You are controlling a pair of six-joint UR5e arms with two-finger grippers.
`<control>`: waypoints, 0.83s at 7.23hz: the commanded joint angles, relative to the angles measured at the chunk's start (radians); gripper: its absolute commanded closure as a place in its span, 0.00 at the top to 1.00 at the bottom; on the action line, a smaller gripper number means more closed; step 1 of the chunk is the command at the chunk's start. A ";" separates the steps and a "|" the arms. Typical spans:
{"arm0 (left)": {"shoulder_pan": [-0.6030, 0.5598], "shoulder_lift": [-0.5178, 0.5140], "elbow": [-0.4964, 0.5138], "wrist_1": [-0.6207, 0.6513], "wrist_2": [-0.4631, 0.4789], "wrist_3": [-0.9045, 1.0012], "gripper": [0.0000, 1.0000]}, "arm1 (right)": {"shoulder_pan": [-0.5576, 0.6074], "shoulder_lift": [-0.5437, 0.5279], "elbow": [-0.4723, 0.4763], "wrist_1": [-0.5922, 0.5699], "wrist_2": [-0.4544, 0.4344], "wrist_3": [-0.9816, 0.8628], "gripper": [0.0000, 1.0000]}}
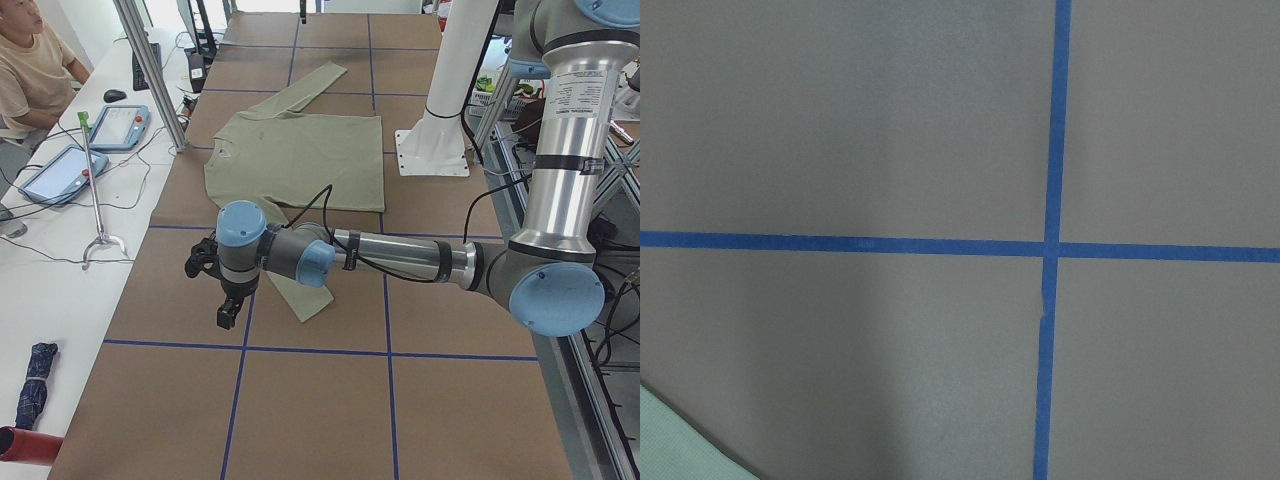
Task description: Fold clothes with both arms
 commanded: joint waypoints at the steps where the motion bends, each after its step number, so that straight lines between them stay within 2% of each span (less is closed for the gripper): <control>1: -0.001 -0.007 -0.002 0.005 0.000 -0.014 1.00 | 0.000 -0.001 0.000 0.000 0.008 0.001 1.00; 3: -0.001 -0.001 -0.027 0.002 0.021 -0.014 1.00 | 0.000 0.004 0.012 0.006 0.030 0.002 1.00; 5: 0.001 -0.002 -0.031 0.004 0.021 -0.018 1.00 | -0.021 -0.011 -0.003 0.120 0.046 0.008 1.00; 6: 0.001 -0.004 -0.036 0.002 0.021 -0.015 1.00 | -0.088 -0.027 -0.009 0.194 0.092 0.014 1.00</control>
